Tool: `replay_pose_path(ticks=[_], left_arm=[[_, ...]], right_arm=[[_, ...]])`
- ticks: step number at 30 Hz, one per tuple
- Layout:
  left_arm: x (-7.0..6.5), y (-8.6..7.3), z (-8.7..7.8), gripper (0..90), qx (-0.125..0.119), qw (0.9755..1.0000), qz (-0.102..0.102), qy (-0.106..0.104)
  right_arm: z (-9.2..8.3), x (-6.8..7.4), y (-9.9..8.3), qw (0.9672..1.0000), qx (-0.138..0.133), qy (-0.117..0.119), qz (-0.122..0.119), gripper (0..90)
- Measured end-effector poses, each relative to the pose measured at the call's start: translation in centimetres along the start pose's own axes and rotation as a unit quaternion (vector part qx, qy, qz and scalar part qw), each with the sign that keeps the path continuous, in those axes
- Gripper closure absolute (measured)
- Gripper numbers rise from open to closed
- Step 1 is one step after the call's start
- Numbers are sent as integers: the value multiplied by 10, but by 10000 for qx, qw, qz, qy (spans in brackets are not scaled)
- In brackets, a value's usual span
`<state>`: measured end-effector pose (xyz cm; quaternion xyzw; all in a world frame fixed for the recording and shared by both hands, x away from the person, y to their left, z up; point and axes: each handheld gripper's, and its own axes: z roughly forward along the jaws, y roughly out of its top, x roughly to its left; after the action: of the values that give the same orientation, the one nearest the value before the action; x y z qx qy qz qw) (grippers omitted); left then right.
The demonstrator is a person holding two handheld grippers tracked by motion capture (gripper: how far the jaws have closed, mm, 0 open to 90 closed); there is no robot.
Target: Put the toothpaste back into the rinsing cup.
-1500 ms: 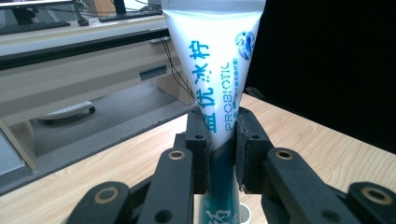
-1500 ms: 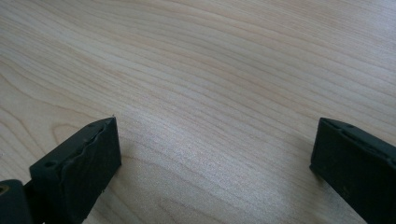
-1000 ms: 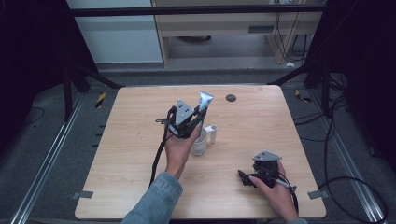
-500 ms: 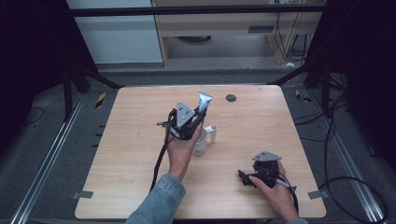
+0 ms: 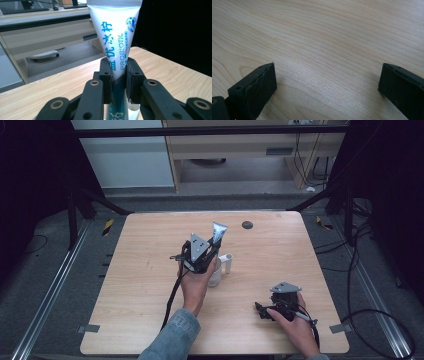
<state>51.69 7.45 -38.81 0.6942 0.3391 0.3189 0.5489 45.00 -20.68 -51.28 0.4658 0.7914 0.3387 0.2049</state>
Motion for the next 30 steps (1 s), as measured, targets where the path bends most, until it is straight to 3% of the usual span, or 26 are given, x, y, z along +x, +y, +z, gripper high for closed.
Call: replay_pose_path(ticks=[30], left_arm=[[0,-21,4,773,96,9999,-40,13]], right_arm=[[0,0,0,10000,-2,4,4,17]])
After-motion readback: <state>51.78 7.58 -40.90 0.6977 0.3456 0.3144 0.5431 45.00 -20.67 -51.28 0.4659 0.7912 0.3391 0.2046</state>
